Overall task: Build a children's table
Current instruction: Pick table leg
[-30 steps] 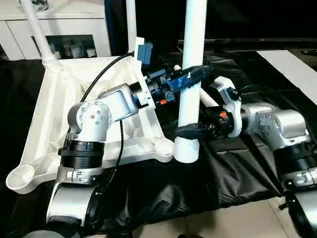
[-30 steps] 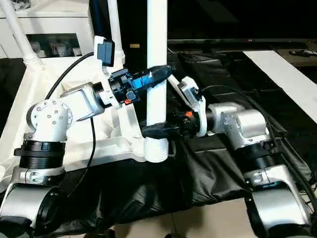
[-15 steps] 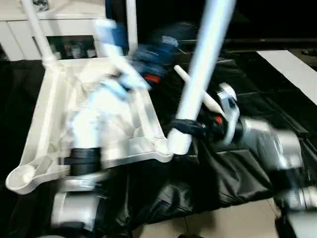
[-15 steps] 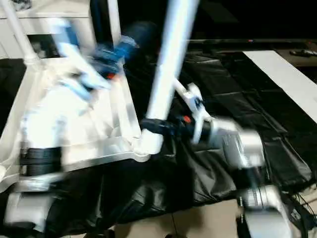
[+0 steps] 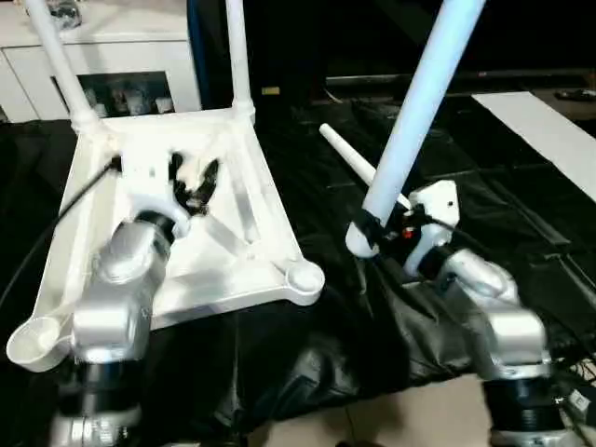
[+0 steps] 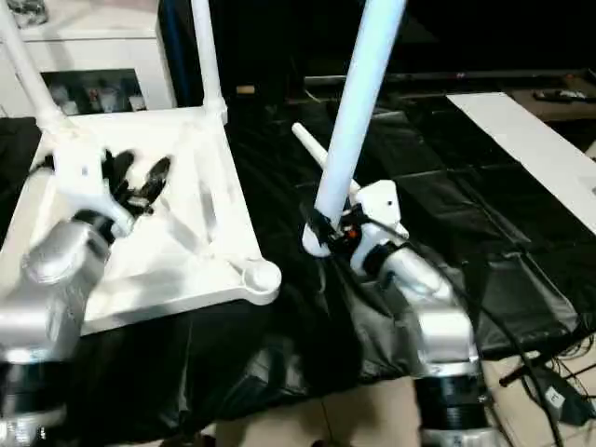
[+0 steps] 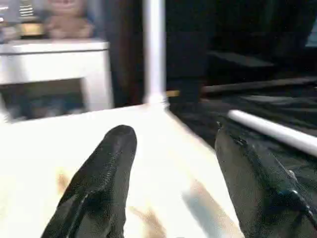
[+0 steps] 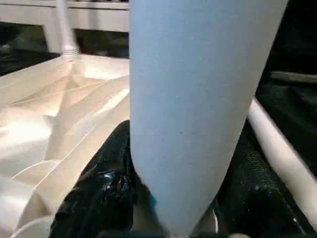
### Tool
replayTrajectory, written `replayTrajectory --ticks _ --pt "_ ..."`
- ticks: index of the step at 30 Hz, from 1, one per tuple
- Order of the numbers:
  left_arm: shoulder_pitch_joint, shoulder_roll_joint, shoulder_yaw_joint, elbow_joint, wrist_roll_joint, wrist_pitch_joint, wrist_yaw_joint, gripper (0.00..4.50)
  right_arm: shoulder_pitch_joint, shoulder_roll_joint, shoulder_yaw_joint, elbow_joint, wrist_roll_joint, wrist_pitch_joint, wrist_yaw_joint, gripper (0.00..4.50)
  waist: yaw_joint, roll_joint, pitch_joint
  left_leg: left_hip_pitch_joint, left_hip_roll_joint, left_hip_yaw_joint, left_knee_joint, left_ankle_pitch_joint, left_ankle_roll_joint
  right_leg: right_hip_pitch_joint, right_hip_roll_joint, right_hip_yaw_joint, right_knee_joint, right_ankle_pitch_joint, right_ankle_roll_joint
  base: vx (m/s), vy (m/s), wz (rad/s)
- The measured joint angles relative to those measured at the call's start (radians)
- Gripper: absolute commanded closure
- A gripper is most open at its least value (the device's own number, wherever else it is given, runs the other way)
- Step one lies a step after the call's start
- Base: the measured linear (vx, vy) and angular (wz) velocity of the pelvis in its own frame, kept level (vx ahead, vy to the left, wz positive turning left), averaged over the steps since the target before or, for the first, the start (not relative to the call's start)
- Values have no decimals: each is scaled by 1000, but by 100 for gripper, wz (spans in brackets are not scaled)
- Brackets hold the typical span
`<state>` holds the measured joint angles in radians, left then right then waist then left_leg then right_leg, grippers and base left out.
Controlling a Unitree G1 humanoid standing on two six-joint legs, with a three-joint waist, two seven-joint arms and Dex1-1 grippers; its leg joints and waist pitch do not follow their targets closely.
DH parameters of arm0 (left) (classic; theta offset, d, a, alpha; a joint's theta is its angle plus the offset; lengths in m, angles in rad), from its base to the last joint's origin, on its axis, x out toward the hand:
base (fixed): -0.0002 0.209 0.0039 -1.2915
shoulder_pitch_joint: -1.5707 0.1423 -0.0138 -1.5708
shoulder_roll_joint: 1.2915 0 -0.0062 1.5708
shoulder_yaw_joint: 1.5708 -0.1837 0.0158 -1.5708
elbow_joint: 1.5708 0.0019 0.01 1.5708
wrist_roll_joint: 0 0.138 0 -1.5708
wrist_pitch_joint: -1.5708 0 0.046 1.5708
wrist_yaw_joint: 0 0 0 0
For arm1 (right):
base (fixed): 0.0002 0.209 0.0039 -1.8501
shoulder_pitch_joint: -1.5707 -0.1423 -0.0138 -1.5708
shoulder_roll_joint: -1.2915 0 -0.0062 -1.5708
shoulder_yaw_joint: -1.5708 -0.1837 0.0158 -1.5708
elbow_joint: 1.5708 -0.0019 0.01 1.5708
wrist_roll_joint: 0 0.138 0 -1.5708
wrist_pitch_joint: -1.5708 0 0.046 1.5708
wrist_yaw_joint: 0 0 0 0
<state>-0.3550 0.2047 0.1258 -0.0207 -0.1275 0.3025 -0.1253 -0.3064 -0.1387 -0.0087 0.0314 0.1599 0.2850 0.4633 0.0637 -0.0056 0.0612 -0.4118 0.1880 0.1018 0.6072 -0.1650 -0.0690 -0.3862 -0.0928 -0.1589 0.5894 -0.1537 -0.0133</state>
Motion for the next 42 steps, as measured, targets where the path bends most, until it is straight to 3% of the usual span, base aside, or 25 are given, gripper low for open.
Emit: replayTrajectory --ticks 1,3,4,5,7,9,10,12,17,21,26,28,29,30,32,33,34,35,36,37,39,40,41,42 --pt "0 -10 8 12 -2 -2 14 159 -3 15 10 19 -4 -13 -15 262 -7 2 1 -7 -5 -26 2 0 -1 6 3 -8 7 -5 -8 6 -59 52" --pt "0 -10 9 37 -2 -13 23 159 -6 37 17 41 -10 -23 -39 262 -10 3 2 -12 -17 -54 1 0 -2 6 6 -10 26 -24 -15 9 -100 54" --pt "1 -6 13 44 1 -11 26 159 -10 50 15 57 -5 -19 -48 262 -5 2 3 -6 -6 -41 -2 -3 -7 7 14 0 29 -29 -14 23 -110 50" --pt "-1 -3 15 48 8 -10 34 159 -11 55 16 67 -5 -17 -53 262 5 0 3 -2 -6 -22 -7 -7 -8 7 14 2 28 -32 -13 9 -113 23" --pt "-10 -2 12 58 27 -13 43 159 -5 48 12 90 -13 -33 -61 262 42 -3 5 11 1 9 -3 -22 18 4 -1 9 31 -33 -14 -16 -61 -5" --pt "-17 0 11 67 47 -34 48 159 2 57 -9 95 -12 -42 -73 262 59 5 2 21 2 14 15 -22 25 1 -3 11 34 -32 -11 -5 26 -4" --pt "-18 9 9 71 63 -44 51 159 5 67 -25 99 -8 -43 -85 262 65 6 2 23 4 18 15 -13 12 1 -4 12 34 -30 -8 -10 52 -8" --pt "-17 39 5 87 84 -44 52 159 6 81 -32 101 0 -50 -94 262 59 8 1 28 5 29 15 -3 4 1 -1 20 29 -29 -8 -17 84 -1" --pt "-17 61 -30 116 77 -48 -18 159 8 96 -16 102 5 -59 -114 262 45 6 1 30 -3 58 14 -8 12 3 2 68 20 -20 -4 -18 57 6" --pt "-39 57 -104 174 32 -68 -196 159 8 69 -20 106 12 -50 -93 262 35 6 1 31 -7 64 12 -8 13 3 0 75 18 -24 6 0 0 0" --pt "-48 11 -71 193 15 -62 -131 159 34 36 -22 72 16 -13 -83 262 -7 4 1 31 -6 60 10 -8 13 0 0 69 17 -24 7 0 0 0" --pt "-1 -6 -66 122 34 -63 -64 159 81 8 5 41 -17 -16 -75 262 -33 2 -2 8 -18 15 9 -8 13 7 -7 33 11 -24 7 0 0 0" --pt "13 -11 -65 106 37 -62 -52 159 91 4 10 41 -24 -16 -72 262 -39 3 -2 4 -18 1 9 -8 12 9 -4 24 9 -24 7 7 -62 36" --pt "44 -21 -56 86 37 -51 -26 159 100 7 24 42 -36 -16 -71 262 -59 5 -1 -4 -23 -44 8 -3 4 14 6 4 13 -25 -1 44 -118 47" --pt "72 -27 -43 77 37 -34 -12 159 96 33 43 45 -34 -17 -69 262 -76 4 0 -10 -37 -102 8 6 -11 17 31 15 62 -57 -64 37 -149 49" --pt "89 -36 -32 65 35 -32 -9 159 86 49 50 48 -24 -16 -65 262 -75 -6 -1 -5 -34 -110 5 9 -16 14 44 34 78 -77 -58 19 -215 39" --pt "91 -45 -25 61 35 -32 -7 159 74 49 48 49 -12 -15 -65 262 -64 -12 -1 -6 -28 -95 3 5 -16 9 48 38 85 -80 -32 19 -215 39" --pt "91 -54 -26 55 36 -33 -7 159 64 42 36 50 -5 -15 -68 262 -34 -20 -2 -6 -20 -62 18 -13 10 0 47 40 88 -84 -30 9 -225 8" --pt "91 -60 -39 52 36 -34 -9 159 60 34 22 51 -2 -14 -72 262 -9 -25 -3 -10 -20 -35 49 -22 26 -4 44 44 88 -84 -31 -2 -190 -4" --pt "90 -60 -51 52 36 -38 -13 159 59 27 6 52 -2 -14 -80 262 15 -38 -10 -10 -37 -15 91 -29 39 -17 43 65 90 -82 -28 -2 -190 -4" --pt "78 -58 -54 52 38 -45 -16 159 53 14 -14 52 0 -12 -85 262 32 -39 -12 -8 -80 -13 134 -50 73 -28 40 90 90 -75 -17 4 -87 15" --pt "67 -47 -62 56 44 -46 -24 159 47 10 -22 52 2 -11 -85 262 36 -37 -12 -8 -90 -16 136 -56 82 -32 37 94 90 -76 -24 -2 -51 20" --pt "50 -30 -73 68 48 -55 -40 159 39 5 -28 52 6 -10 -84 262 40 -31 -11 -3 -88 -20 126 -60 87 -34 36 93 89 -73 -32 0 0 0" --pt "31 -9 -86 78 55 -64 -59 159 30 1 -33 52 9 -10 -84 262 44 -22 -11 11 -77 -25 86 -59 88 -33 38 88 88 -67 -37 -30 68 11"
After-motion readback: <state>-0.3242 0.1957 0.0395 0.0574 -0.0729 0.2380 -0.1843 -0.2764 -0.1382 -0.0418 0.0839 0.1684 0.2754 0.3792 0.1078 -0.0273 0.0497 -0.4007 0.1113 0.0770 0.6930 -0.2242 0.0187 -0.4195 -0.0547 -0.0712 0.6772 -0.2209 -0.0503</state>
